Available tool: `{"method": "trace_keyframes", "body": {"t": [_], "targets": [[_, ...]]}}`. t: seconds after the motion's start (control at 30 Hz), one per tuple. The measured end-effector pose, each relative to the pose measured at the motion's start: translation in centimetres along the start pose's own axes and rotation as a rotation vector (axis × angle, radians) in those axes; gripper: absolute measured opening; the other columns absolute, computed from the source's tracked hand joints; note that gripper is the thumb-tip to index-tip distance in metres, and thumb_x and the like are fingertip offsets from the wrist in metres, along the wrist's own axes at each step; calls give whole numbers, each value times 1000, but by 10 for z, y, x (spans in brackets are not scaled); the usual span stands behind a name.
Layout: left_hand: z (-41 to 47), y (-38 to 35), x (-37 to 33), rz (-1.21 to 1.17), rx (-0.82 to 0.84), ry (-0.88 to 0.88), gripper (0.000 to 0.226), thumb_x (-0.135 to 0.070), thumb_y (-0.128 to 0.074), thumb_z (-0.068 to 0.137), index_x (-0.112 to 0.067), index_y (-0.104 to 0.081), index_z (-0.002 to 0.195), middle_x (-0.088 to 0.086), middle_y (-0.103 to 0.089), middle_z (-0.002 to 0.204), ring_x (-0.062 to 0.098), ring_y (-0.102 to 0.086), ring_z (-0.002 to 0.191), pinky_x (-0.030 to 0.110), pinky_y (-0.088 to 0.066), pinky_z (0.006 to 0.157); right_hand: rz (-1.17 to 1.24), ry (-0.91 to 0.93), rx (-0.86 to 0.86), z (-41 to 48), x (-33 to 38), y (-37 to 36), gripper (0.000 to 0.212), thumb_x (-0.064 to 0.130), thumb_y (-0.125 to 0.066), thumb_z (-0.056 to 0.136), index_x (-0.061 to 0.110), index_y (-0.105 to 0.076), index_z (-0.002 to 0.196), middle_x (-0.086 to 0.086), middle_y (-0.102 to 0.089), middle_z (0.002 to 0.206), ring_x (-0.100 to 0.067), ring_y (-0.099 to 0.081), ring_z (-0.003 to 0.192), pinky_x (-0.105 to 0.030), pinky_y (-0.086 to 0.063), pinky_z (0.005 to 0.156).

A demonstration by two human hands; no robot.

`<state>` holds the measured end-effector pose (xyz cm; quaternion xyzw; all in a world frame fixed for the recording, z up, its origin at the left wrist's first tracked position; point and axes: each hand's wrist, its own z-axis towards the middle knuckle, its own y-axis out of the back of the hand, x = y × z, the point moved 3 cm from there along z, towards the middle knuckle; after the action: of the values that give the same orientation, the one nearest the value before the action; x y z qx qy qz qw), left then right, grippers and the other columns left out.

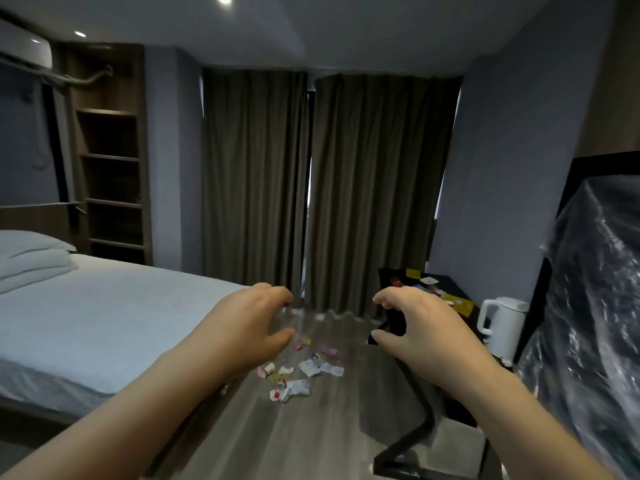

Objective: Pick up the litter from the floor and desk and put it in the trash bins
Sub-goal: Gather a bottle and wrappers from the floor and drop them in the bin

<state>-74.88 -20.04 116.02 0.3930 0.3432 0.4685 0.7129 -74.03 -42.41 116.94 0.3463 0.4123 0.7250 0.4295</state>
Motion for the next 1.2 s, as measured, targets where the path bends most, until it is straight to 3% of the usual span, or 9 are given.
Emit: {"method": "trace_keyframes", "body": {"t": [0.27, 0.6, 0.67, 1.2], "targets": [[128, -33, 106, -16, -14, 4, 46, -46, -54, 88, -30, -47, 131, -11, -55, 118, 8, -55, 105, 26, -49, 88, -2, -18, -58, 154, -3, -51, 48, 38, -61, 87, 30, -49, 133, 13, -54, 125, -5, -51, 116, -24, -46, 95], [224, -95, 195, 0, 30, 48, 47, -45, -57, 87, -30, -47, 131, -10, -55, 122, 9, -55, 108, 24, -49, 90, -35, -26, -17, 285, -16, -121, 48, 40, -63, 85, 30, -50, 131, 12, -56, 125, -6, -52, 117, -26, -46, 96], [283, -136, 240, 12, 31, 100, 47, -46, -57, 86, -31, -48, 129, -10, -55, 122, 9, -55, 109, 23, -49, 89, -9, -23, -16, 359, -37, -175, 48, 39, -63, 86, 30, -50, 131, 12, -56, 125, -7, -52, 117, -26, -46, 95], [504, -257, 397, -20, 64, 126, 45, -44, -58, 86, -30, -48, 128, -10, -56, 121, 10, -56, 106, 24, -50, 86, 29, -34, 87, 612, -95, -330, 47, 40, -63, 84, 31, -51, 129, 12, -56, 119, -7, -54, 109, -24, -47, 87]]}}
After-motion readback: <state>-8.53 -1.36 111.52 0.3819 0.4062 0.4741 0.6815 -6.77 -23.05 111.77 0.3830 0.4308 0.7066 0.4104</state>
